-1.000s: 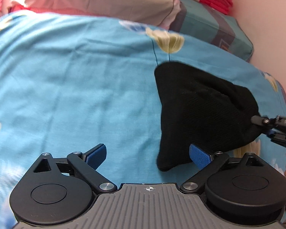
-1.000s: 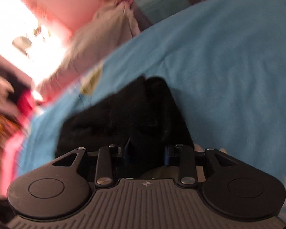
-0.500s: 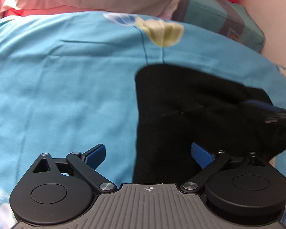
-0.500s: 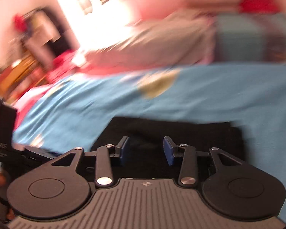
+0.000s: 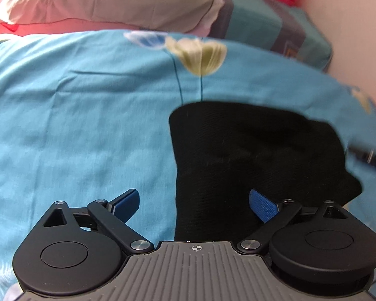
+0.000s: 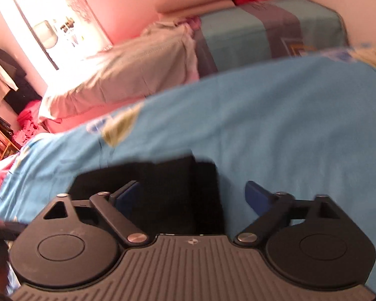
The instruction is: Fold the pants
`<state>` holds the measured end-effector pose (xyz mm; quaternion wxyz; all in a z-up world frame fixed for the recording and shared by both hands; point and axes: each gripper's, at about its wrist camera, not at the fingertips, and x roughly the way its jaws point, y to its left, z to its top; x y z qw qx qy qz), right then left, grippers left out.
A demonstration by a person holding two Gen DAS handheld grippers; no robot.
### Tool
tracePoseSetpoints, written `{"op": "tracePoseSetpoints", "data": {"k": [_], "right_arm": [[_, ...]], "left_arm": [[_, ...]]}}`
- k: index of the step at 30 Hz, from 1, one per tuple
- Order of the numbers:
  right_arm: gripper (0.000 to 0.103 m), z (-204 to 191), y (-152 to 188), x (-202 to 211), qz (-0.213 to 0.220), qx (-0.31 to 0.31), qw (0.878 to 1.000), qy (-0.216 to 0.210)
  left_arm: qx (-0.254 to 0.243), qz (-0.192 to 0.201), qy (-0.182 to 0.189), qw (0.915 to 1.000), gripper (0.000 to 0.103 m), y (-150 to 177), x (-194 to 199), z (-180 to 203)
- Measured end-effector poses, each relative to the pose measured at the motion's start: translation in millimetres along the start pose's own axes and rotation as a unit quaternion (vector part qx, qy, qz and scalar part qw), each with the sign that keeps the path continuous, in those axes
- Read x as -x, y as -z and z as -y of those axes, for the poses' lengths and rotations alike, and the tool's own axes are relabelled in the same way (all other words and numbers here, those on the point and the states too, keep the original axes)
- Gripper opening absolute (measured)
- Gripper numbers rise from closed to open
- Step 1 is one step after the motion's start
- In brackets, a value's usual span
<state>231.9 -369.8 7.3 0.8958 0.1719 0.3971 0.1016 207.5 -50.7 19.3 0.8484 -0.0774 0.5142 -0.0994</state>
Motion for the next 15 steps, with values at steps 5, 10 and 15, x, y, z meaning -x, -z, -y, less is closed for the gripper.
{"op": "tracePoseSetpoints", "data": {"k": [5, 10, 15], "right_arm": [[0.093, 25.1, 27.9, -18.6, -0.063, -0.079, 0.994, -0.042], [0.067, 12.0, 24.9, -33.1, -0.071, -0.094, 0.991, -0.067], [0.04, 13.0, 18.1, -3.8, -0.066, -0.108, 0.987, -0.102]], "left_arm": [[0.026, -0.063, 0.045, 0.9967, 0.103, -11.3, -45.3, -5.0], [0.064, -0.077, 0.104, 0.9895, 0.103, -12.6, -65.2, 2.4], [-0.013, -0.055, 0.087, 0.9946, 0.103, -10.2, -33.4, 45.8]]}}
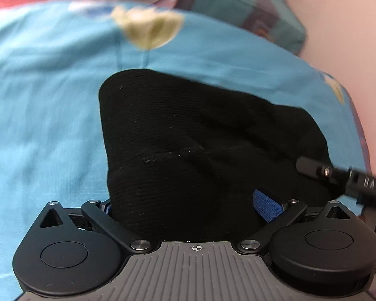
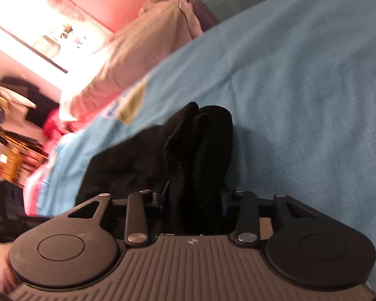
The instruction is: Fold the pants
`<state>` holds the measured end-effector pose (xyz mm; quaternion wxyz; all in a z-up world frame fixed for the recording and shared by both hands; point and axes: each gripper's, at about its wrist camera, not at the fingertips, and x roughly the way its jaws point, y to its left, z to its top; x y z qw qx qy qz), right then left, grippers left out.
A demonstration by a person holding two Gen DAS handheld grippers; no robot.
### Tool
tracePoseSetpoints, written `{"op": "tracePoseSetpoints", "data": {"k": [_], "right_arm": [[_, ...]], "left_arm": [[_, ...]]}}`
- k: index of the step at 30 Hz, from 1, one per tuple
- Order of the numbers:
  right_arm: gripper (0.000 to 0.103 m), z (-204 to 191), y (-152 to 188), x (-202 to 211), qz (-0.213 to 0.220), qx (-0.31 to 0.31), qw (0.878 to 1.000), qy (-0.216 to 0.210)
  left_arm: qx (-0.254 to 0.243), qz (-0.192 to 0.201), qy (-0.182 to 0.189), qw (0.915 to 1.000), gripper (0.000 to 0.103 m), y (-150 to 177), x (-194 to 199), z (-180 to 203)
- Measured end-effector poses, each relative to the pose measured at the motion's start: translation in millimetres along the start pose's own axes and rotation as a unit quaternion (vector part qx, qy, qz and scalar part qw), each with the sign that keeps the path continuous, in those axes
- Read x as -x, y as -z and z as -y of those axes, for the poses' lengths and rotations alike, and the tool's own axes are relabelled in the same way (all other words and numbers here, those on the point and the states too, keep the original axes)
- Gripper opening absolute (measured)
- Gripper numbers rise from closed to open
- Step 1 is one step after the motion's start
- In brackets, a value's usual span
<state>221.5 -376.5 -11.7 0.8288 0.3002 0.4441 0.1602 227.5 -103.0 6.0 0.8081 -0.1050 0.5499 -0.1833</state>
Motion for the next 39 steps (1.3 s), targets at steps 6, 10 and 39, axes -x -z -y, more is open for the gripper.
{"op": "tracePoseSetpoints", "data": {"k": [6, 10, 39], "right_arm": [[0.039, 0.5, 4.4, 53.3, -0.003, 0.004, 0.998, -0.055], [0.04, 17.0, 18.3, 83.3, -0.004, -0.013, 0.998, -0.06], [0.078, -71.0, 139.7, 83.3, -0.044, 0.13, 0.941, 0.309]], "left_arm": [[-0.012, 0.024, 0.02, 0.9994, 0.103, 24.5, 47.0, 34.3], [-0.013, 0.014, 0.007, 0.9998, 0.103, 46.6, 40.7, 44.0], [-0.09, -0.053, -0.229, 0.9677, 0.103, 104.9, 70.0, 60.2]]}}
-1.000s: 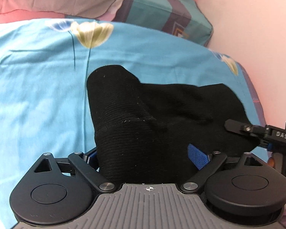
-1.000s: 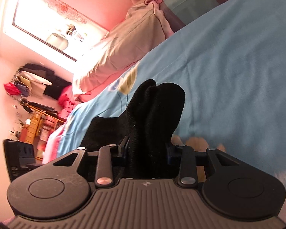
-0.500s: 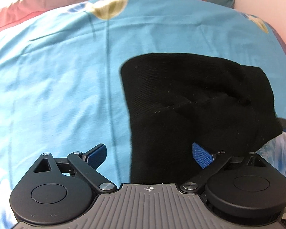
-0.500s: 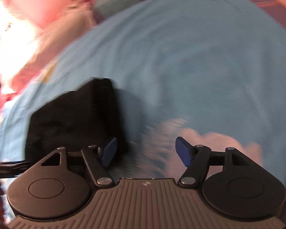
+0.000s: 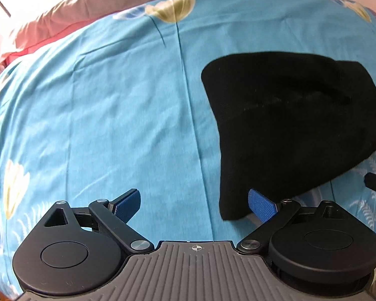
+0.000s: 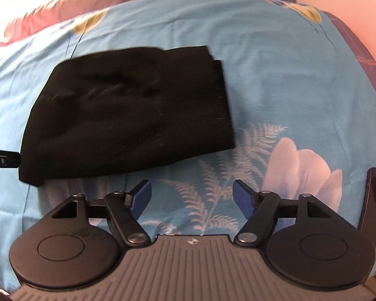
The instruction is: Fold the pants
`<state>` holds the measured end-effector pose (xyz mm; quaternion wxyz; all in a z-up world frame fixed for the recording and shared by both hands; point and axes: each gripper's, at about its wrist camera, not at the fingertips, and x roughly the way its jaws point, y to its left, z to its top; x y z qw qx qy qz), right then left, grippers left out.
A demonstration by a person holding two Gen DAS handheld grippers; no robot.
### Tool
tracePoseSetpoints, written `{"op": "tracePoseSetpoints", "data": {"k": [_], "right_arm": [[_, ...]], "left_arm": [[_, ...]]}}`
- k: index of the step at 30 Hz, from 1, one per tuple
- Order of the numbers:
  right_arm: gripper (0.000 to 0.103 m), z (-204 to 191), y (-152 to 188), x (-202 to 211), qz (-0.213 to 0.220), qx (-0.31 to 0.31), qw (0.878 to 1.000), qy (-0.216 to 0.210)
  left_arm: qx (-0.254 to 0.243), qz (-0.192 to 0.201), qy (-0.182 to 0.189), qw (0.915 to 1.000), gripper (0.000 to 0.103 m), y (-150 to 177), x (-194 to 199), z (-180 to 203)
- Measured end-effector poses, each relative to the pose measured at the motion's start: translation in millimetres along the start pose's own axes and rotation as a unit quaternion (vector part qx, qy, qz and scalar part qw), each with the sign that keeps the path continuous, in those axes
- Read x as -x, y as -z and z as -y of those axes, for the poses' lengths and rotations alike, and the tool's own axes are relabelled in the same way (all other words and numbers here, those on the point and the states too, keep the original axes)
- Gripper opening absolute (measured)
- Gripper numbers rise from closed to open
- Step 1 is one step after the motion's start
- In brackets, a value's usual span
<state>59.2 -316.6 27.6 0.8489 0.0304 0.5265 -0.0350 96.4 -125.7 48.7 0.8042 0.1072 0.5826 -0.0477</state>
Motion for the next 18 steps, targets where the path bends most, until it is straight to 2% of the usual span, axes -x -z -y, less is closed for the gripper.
{"op": "tracePoseSetpoints", "data": {"k": [8, 18], "right_arm": [[0.084, -18.1, -3.3, 1.6, -0.009, 0.021, 1.0, 0.007], [0.085, -26.9, -6.9, 1.2, -0.019, 0.029, 0.999, 0.004]], "left_arm": [[0.013, -0.016, 0.008, 0.9997, 0.103, 7.0, -6.6, -0.3], [0.017, -0.023, 0.016, 0.9995, 0.103, 5.9, -7.3, -0.7]]}}
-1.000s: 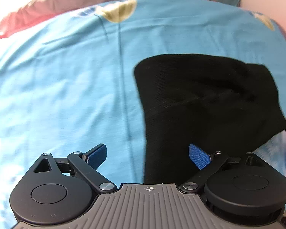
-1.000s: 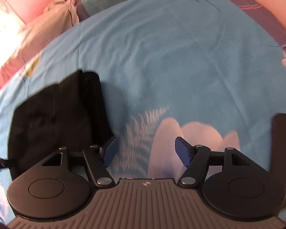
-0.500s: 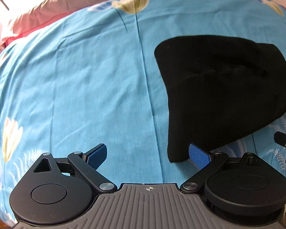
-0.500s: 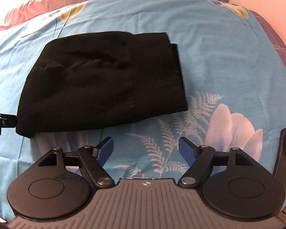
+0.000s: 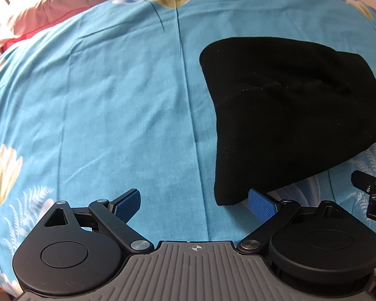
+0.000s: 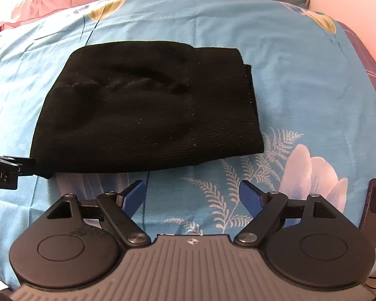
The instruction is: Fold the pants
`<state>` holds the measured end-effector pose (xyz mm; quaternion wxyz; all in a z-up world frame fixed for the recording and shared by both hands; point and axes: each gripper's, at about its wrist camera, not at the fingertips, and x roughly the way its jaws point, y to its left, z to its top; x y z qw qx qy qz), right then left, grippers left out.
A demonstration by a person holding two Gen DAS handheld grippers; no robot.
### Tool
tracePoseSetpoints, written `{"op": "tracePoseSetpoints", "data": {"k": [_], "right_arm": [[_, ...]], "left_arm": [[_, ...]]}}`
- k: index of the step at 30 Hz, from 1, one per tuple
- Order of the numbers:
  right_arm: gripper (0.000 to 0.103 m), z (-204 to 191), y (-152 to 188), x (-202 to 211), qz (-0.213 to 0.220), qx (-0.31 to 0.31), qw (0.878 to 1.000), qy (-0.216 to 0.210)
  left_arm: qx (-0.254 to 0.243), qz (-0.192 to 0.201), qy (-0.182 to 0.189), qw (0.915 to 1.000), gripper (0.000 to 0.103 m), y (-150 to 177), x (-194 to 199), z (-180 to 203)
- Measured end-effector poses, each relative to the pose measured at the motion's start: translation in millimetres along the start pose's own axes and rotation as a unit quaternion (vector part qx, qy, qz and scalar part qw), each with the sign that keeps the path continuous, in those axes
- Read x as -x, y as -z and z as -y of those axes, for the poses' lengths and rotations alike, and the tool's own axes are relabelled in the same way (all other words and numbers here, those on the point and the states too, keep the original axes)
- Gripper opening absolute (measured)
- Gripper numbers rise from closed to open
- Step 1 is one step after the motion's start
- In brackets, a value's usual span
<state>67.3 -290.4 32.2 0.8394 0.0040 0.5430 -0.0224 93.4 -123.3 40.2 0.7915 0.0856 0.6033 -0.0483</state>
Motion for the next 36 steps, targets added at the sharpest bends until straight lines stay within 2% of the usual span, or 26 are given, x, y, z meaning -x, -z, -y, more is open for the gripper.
{"op": "tracePoseSetpoints", "data": {"k": [27, 29, 36], "right_arm": [[0.085, -1.5, -4.1, -1.9, -0.014, 0.007, 1.0, -0.015], [0.09, -1.2, -3.8, -2.7, -0.016, 0.006, 1.0, -0.015], [0.09, -1.8, -2.8, -2.7, -0.016, 0.007, 1.0, -0.019]], "left_arm": [[0.002, 0.002, -0.003, 1.0, 0.103, -0.3, 6.4, 4.3], [0.004, 0.001, -0.001, 1.0, 0.103, -0.9, 5.5, 3.5], [0.007, -0.007, 0.005, 0.9999, 0.103, -1.6, 3.9, 1.3]]}}
